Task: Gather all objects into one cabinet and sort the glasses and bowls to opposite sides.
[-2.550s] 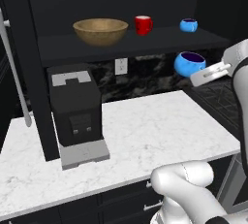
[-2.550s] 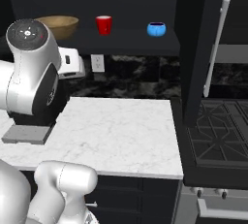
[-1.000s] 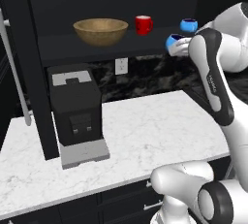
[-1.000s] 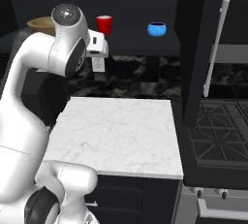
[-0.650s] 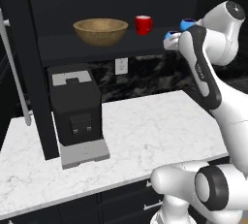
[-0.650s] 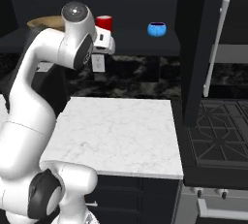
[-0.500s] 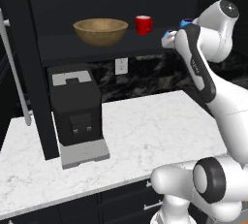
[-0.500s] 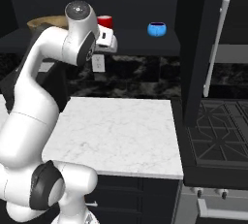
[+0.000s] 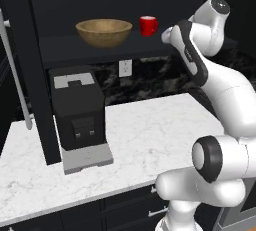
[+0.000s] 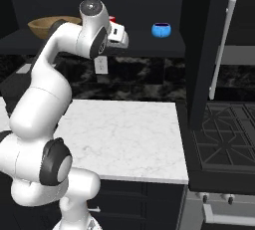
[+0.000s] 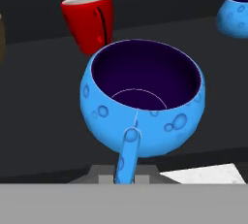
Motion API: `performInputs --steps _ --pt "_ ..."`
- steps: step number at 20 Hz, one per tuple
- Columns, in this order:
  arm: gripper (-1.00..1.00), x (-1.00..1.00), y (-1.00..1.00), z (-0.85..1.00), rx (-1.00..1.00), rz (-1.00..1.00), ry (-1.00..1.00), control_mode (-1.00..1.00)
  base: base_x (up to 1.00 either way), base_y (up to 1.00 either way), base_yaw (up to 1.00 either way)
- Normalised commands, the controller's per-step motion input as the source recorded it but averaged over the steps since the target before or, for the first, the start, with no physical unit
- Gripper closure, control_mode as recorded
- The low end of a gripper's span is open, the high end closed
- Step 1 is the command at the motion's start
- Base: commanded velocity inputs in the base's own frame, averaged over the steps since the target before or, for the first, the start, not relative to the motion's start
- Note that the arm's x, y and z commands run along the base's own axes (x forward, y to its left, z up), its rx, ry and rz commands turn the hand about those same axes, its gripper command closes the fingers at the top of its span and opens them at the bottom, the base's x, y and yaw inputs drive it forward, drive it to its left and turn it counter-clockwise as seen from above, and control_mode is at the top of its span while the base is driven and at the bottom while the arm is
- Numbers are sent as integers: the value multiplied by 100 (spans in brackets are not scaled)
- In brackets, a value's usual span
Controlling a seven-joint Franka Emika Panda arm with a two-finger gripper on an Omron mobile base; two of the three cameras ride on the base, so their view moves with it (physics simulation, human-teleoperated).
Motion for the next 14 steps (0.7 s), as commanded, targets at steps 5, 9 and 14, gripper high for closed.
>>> performInputs --steps 5,9,14 --pt "100 53 -8 0 0 -2 3 -100 0 0 0" --pt "100 39 -5 0 1 0 1 -100 0 0 0" --pt "100 38 -8 -3 1 0 1 -100 0 0 0"
